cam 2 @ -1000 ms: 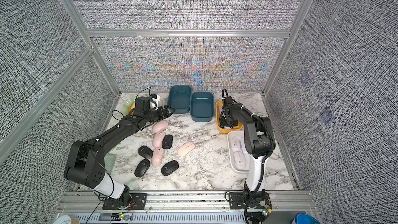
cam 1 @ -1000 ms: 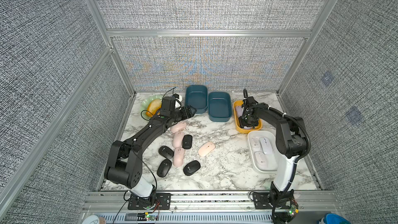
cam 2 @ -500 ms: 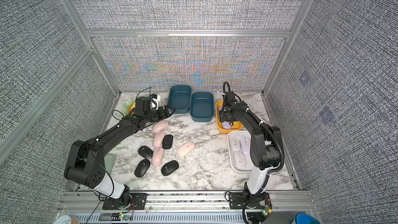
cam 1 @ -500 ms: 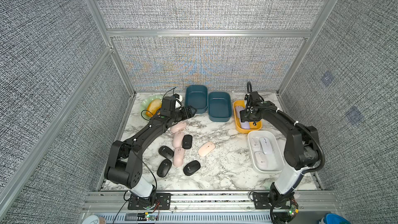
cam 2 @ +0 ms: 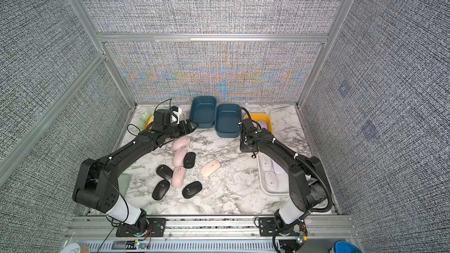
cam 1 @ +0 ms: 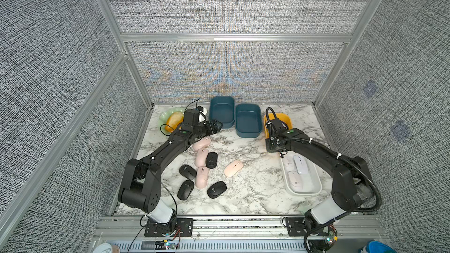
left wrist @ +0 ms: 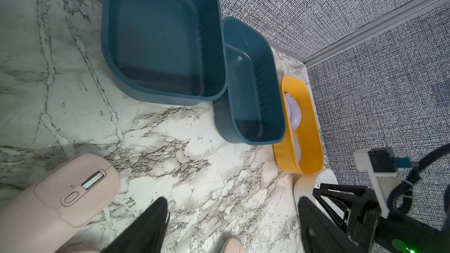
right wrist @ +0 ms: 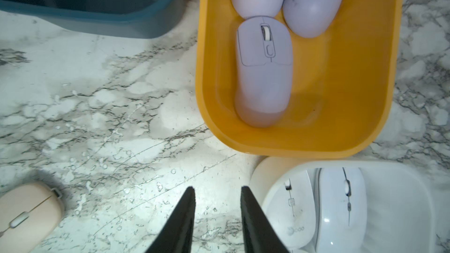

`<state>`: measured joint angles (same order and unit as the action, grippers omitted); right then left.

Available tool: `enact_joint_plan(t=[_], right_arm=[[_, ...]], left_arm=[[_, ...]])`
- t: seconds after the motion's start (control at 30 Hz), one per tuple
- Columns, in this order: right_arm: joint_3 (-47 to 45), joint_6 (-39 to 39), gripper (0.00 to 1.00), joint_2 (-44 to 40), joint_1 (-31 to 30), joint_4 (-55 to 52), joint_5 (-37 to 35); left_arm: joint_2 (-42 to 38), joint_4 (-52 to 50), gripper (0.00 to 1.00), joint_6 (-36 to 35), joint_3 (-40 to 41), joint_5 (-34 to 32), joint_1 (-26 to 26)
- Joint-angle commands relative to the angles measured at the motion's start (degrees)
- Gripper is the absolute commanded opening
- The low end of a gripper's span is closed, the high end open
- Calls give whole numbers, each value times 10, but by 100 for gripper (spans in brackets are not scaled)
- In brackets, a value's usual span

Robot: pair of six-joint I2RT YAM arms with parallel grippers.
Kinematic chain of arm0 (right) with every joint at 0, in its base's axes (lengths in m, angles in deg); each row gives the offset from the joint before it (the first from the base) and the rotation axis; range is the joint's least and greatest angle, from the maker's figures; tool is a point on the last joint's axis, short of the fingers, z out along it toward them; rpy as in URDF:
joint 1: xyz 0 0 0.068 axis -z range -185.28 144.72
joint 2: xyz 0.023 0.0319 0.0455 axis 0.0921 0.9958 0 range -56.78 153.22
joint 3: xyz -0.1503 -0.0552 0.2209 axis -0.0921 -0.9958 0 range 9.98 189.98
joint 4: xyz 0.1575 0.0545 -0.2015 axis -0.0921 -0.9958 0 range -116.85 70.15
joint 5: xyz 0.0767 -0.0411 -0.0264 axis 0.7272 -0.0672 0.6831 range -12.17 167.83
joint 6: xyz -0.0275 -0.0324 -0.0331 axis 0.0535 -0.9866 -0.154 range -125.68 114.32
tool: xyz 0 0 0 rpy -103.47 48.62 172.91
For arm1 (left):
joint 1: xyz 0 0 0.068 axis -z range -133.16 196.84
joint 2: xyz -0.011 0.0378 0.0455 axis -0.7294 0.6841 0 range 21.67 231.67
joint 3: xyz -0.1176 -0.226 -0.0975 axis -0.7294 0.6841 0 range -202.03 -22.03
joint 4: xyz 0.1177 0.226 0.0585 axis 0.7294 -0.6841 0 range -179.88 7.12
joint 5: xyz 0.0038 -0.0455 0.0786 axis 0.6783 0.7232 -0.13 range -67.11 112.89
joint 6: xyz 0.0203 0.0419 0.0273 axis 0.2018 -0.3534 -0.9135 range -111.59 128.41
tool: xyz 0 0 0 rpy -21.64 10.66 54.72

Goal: Place the mice by color into the storage box
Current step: Move the storage box to the center of the board.

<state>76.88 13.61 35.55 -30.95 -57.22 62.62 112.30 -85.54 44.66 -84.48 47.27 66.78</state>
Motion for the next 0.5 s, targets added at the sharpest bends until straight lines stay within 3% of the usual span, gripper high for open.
enact_joint_plan(t=[0.0, 0.47], right_arm=[[14, 11, 35, 28, 0, -3, -9], [96, 4, 36, 129, 49, 1, -37]], left_arm=[[-3, -6, 85, -9, -5, -2, 1], [-9, -5, 85, -8, -7, 4, 1]])
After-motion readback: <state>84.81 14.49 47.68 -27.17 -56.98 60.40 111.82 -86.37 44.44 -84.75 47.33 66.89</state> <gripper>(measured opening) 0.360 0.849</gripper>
